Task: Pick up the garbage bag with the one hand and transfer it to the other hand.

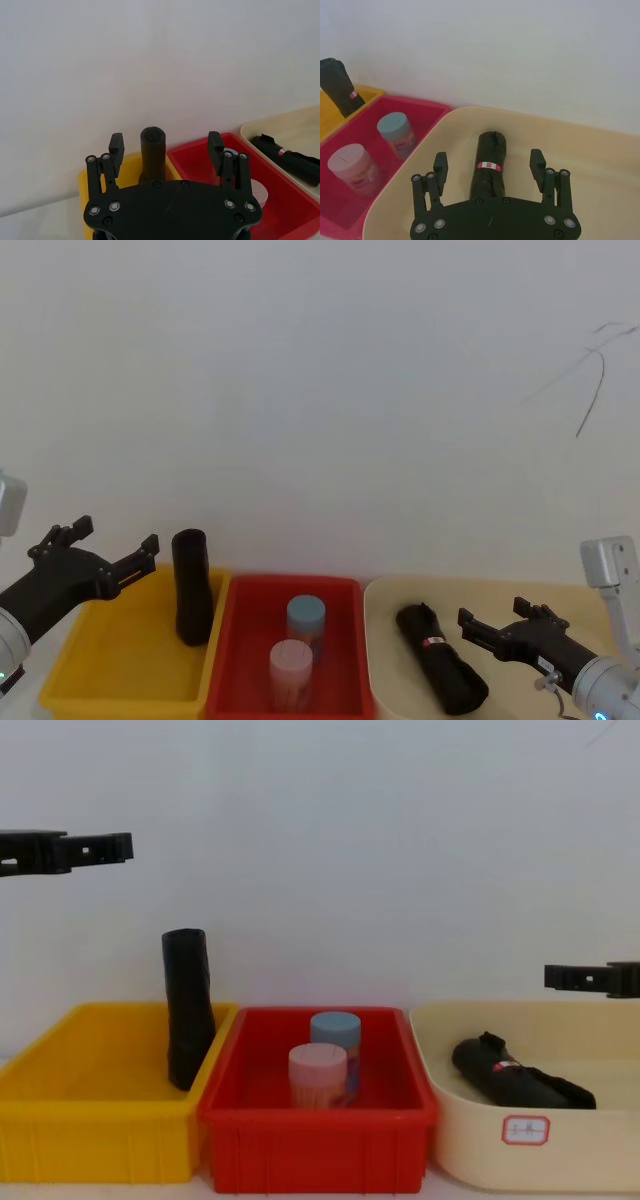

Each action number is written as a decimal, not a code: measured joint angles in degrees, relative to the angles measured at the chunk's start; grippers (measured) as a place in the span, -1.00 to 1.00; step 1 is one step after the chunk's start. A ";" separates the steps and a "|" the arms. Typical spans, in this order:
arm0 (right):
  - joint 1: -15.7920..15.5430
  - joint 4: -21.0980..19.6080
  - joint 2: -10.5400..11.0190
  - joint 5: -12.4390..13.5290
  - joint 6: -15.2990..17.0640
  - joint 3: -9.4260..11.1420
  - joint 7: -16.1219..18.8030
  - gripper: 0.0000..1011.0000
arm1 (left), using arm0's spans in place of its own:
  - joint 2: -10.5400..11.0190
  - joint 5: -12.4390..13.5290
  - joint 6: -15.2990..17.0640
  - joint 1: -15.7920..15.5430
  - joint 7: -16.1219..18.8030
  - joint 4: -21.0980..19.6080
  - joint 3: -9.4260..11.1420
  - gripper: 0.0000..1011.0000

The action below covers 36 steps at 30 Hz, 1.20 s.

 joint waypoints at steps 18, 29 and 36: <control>0.92 -1.63 0.52 -0.74 0.67 -2.17 4.62 0.98 | -0.15 0.70 -0.13 0.08 0.83 0.15 0.17 0.98; 5.03 -0.53 0.28 -2.81 3.61 -7.36 9.52 0.98 | -0.19 0.82 -0.17 0.08 0.98 0.17 0.20 0.98; 8.74 2.14 -1.03 -5.78 5.41 -11.26 10.87 0.98 | -0.20 0.87 -0.17 0.08 1.01 0.17 0.20 0.98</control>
